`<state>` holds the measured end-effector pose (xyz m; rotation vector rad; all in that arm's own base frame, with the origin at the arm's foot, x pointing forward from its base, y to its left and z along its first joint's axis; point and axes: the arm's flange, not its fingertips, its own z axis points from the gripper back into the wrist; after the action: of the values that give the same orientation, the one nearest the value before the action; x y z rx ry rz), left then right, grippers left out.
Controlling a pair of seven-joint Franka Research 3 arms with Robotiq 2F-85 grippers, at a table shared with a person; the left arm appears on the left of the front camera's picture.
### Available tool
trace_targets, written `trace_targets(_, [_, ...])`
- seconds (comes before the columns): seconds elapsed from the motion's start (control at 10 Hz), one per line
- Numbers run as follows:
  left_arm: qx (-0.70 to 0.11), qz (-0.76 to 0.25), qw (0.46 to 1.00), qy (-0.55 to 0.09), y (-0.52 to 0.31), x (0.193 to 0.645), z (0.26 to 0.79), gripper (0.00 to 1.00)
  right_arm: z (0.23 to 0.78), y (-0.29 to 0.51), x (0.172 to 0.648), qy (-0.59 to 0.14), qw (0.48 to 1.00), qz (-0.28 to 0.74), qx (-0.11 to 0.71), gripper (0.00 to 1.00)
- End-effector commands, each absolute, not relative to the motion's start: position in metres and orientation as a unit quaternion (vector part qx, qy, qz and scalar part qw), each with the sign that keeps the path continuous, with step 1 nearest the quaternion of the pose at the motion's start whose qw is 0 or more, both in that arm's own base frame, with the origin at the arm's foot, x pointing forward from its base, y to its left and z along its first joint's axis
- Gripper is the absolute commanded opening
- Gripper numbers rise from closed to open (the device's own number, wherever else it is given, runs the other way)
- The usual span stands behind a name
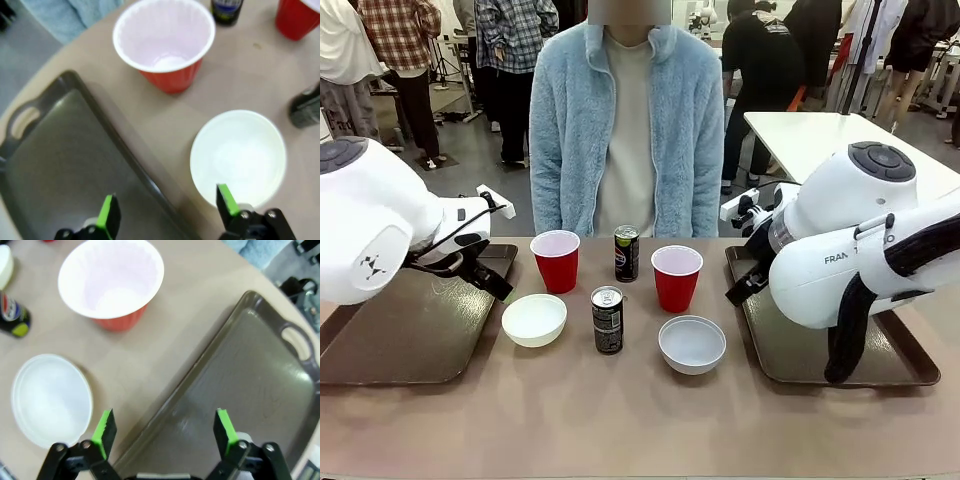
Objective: Prepare tableware on both trays.
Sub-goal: Pick up a Picnic Bowl from the table and place it on a Handle tray.
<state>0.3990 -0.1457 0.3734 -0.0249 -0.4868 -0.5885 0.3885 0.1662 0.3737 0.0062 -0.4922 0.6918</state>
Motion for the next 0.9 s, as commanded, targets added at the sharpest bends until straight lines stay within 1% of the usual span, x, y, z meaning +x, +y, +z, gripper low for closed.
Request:
trace_targets(0.0, [-0.049, -0.283, 0.944, -0.163, -0.134, 0.343, 0.406, 1.00, 0.392, 0.145, 0.331, -0.180, 0.912, 0.368, -0.011, 1.00])
trace_targets(0.3, [-0.057, -0.313, 0.945, -0.074, -0.118, 0.287, 0.441, 1.00, 0.422, 0.133, 0.259, -0.111, 0.926, 0.362, -0.001, 1.00])
trace_targets(0.4, [-0.046, -0.313, 0.947, -0.052, -0.112, 0.269, 0.445, 1.00, 0.431, 0.133, 0.233, -0.098, 0.928, 0.359, -0.002, 1.00])
trace_targets(0.5, [-0.034, -0.311, 0.949, -0.041, -0.109, 0.264, 0.446, 1.00, 0.435, 0.134, 0.216, -0.095, 0.931, 0.352, -0.001, 1.00])
trace_targets(0.6, [-0.026, -0.305, 0.951, -0.049, -0.111, 0.260, 0.447, 1.00, 0.436, 0.135, 0.206, -0.098, 0.937, 0.335, -0.007, 1.00])
trace_targets(0.7, [-0.017, -0.307, 0.948, -0.086, -0.112, 0.266, 0.447, 1.00, 0.466, 0.156, 0.287, -0.092, 0.926, 0.365, -0.010, 1.00])
trace_targets(0.8, [-0.044, -0.308, 0.950, -0.036, -0.121, 0.282, 0.470, 1.00, 0.466, 0.156, 0.287, -0.092, 0.926, 0.365, -0.010, 1.00])
